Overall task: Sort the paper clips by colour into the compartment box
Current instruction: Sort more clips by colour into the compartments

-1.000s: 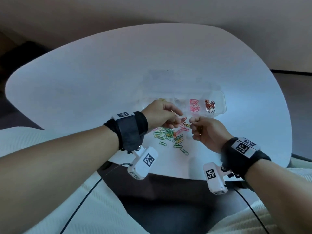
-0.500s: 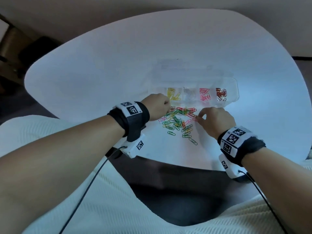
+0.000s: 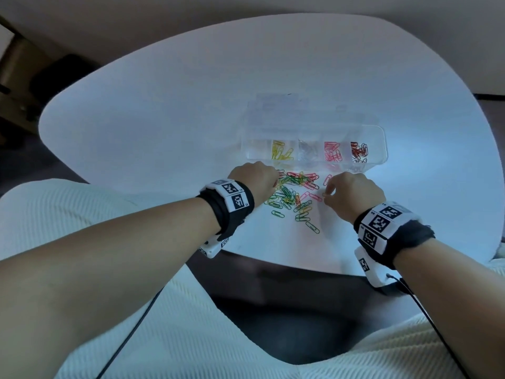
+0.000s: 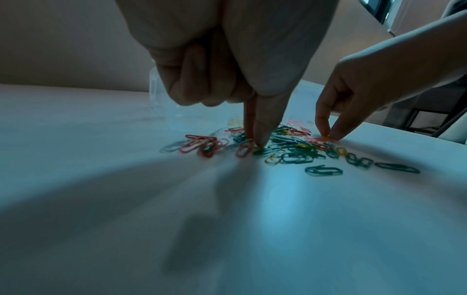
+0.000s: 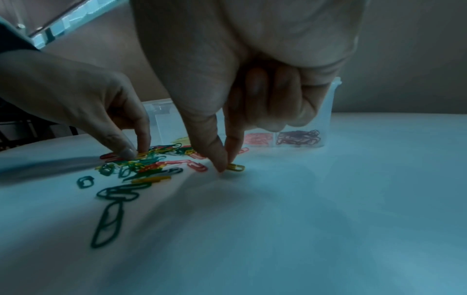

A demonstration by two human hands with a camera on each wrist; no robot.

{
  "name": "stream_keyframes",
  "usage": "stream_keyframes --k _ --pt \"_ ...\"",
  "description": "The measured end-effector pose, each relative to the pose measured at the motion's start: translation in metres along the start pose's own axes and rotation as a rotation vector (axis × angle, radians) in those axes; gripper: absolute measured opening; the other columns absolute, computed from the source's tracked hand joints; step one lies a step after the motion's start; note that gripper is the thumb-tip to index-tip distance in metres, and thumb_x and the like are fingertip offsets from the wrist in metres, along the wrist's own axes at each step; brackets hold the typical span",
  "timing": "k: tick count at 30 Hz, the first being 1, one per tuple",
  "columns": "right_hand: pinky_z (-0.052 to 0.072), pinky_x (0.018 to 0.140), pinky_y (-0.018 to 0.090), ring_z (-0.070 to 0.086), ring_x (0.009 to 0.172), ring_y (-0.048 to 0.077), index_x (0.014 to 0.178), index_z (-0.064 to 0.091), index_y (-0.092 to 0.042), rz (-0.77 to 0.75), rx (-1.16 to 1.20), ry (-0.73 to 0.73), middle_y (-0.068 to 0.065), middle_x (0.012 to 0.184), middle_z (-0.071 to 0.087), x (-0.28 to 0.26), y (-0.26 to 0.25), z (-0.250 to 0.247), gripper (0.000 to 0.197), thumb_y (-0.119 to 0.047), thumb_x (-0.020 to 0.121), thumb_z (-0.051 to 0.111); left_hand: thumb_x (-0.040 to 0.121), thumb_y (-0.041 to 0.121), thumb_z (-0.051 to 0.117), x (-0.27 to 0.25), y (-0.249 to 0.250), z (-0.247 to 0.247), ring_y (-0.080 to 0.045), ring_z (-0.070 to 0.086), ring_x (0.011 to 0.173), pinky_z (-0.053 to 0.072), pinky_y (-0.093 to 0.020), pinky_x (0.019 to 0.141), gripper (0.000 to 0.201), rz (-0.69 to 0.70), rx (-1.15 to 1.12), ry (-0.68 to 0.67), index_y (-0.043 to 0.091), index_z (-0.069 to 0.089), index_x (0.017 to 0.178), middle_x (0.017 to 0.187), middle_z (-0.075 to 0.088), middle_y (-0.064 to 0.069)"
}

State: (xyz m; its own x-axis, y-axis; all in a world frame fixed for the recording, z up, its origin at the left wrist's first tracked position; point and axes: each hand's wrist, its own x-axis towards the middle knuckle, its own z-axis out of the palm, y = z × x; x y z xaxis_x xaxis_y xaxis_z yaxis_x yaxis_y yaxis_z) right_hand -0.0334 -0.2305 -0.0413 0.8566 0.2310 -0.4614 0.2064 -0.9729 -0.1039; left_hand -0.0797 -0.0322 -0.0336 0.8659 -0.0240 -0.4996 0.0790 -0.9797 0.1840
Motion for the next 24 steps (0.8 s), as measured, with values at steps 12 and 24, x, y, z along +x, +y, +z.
stream_keyframes --k 12,24 --pt "0.051 0.074 0.031 0.062 0.084 0.028 0.094 0.064 -0.017 0.071 0.041 -0.082 0.008 0.095 0.064 0.001 -0.001 0.003 0.036 -0.048 0.078 0.067 0.091 0.028 0.040 -0.004 0.003 -0.003 -0.023 0.045 0.063 0.031 -0.027 0.054 0.019 0.045 -0.259 0.070 0.018 0.046 0.075 0.067 0.048 0.001" --pt "0.032 0.050 0.031 0.035 0.053 0.019 0.070 0.048 -0.004 0.028 0.727 -0.145 0.007 0.064 0.048 -0.007 -0.010 -0.034 0.019 -0.014 0.085 0.041 0.104 0.023 0.032 -0.007 0.016 -0.022 -0.004 0.042 0.062 0.032 -0.021 0.057 0.031 0.098 -0.718 0.186 0.013 0.053 0.084 0.073 0.049 0.005"
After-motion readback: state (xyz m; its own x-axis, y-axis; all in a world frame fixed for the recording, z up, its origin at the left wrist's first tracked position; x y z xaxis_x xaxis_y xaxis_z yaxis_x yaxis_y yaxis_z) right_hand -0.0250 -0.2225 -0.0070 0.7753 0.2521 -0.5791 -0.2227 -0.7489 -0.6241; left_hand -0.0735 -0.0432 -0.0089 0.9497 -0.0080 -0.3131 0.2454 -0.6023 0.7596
